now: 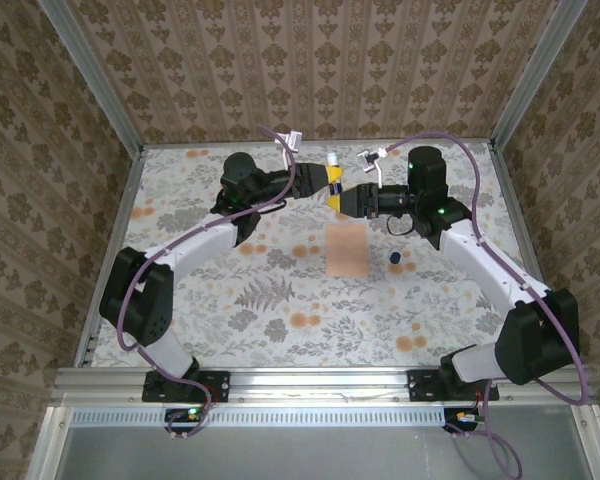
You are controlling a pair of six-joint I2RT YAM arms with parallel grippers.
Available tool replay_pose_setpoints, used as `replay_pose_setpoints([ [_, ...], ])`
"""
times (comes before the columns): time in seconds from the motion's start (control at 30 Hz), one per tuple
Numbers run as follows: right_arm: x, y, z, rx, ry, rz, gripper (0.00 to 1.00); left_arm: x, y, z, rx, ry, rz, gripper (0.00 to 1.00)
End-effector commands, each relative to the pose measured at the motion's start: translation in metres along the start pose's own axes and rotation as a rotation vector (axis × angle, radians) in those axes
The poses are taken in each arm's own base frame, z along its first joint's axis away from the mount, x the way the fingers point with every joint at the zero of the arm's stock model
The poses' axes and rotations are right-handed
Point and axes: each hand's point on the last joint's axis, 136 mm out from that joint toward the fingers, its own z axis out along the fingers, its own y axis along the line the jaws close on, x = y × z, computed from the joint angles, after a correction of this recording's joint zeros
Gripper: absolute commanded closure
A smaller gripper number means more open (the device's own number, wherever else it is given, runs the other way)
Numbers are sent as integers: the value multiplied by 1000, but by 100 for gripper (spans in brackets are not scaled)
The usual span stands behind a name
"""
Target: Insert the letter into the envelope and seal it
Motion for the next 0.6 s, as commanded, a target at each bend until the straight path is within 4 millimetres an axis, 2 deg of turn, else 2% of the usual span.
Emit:
replay_pose_setpoints([
  [0.0,-12,19,-3,-17,-28,-75,62,-5,-9,0,28,-23,30,99],
  [0.37,-14,21,-1,-11,-28,-81,76,-3,-5,0,18,-27,14,99],
  [0.5,-14,23,-1,46,-28,-108,78,-2,1,0,-5,-24,1,99],
  [0.57,-14,17,0,130,-27,-123,79,-2,4,1,-26,-24,-4,100],
])
